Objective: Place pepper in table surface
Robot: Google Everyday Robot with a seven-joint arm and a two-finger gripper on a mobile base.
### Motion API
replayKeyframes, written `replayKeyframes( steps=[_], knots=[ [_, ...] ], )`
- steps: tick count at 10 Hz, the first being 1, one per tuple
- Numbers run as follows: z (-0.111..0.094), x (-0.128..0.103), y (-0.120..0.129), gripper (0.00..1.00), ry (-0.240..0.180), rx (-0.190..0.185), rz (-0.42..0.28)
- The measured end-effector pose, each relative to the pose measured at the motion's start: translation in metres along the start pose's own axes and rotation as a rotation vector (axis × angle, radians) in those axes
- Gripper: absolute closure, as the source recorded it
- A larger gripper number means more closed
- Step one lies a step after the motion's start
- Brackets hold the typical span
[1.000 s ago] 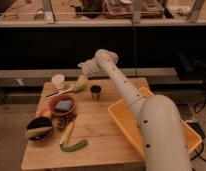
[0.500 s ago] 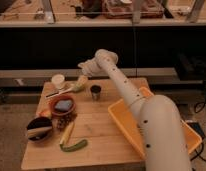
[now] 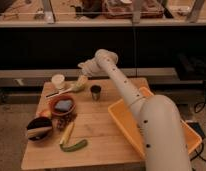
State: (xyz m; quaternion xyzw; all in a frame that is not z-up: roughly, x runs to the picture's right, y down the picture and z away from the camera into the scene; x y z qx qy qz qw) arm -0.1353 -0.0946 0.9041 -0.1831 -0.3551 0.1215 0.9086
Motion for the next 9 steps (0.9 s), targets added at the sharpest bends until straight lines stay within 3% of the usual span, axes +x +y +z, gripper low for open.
replayKeyframes(
  steps=[1,4,5,9],
  knots=[
    [-0.001,0.001,0.001,0.20,0.018,-0.004,-0.007],
    [-0.005,-0.007,0.024,0.20,0.147,-0.060,-0.069],
    [-0.011,-0.010,0.045,0.20,0.206,-0.081,-0.096],
    [-0.036,-0.012,0.141,0.20,0.359,-0.155,-0.147]
  ],
)
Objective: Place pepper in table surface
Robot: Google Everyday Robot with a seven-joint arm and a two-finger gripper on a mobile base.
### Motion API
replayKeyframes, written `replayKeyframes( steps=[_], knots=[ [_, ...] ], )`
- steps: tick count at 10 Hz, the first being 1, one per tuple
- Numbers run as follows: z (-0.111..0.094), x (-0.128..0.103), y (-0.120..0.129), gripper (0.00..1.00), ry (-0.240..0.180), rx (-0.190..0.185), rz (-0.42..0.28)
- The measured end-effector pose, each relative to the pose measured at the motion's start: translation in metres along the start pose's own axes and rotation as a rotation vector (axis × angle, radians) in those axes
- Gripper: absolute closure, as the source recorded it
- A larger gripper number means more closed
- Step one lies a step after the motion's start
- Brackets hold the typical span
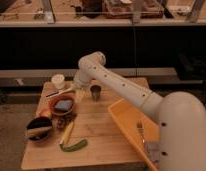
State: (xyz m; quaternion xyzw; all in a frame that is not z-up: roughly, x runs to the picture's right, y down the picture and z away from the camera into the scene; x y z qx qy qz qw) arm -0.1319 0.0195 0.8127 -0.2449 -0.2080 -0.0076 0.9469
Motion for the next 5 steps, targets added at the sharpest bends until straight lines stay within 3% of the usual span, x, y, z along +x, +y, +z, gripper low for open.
replayKeyframes(
  steps=[3,5],
  knots=[
    [-0.016,-0.001,0.073,0.20,0.088,-0.042,-0.003],
    [-0.026,-0.003,0.107,0.20,0.112,-0.062,-0.011]
  ],
)
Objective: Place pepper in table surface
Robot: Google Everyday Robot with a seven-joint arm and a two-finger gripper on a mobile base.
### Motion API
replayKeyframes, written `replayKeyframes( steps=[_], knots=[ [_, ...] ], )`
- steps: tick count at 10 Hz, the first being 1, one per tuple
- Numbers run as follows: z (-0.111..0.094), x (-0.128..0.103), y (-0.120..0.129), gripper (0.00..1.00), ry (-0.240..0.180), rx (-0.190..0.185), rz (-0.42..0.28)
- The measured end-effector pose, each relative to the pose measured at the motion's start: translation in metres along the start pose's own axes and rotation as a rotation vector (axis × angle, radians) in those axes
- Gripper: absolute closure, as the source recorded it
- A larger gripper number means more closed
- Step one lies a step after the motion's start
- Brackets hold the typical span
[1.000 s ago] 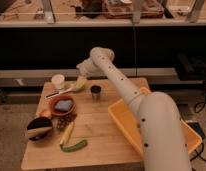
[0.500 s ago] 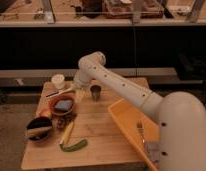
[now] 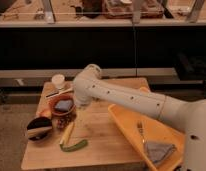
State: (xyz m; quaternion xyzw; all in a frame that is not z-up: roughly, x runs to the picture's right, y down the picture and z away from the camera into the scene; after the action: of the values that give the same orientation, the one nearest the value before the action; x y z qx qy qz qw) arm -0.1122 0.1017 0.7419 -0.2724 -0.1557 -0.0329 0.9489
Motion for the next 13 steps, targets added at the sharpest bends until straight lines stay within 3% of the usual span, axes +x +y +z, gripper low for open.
replayKeyframes(
  steps=[3,4,7,8,10,12,13],
  knots=[
    [-0.002,0.000,0.009,0.20,0.010,-0.008,-0.003],
    [0.001,0.001,0.007,0.20,0.028,-0.027,0.002],
    [0.034,-0.005,0.019,0.20,0.134,-0.150,0.001],
    [0.044,-0.011,0.033,0.20,0.168,-0.193,0.003],
    [0.054,-0.021,0.064,0.20,0.211,-0.242,0.012],
    [0.061,-0.025,0.100,0.20,0.218,-0.244,0.023],
    [0.067,-0.026,0.112,0.20,0.207,-0.222,0.024]
  ],
)
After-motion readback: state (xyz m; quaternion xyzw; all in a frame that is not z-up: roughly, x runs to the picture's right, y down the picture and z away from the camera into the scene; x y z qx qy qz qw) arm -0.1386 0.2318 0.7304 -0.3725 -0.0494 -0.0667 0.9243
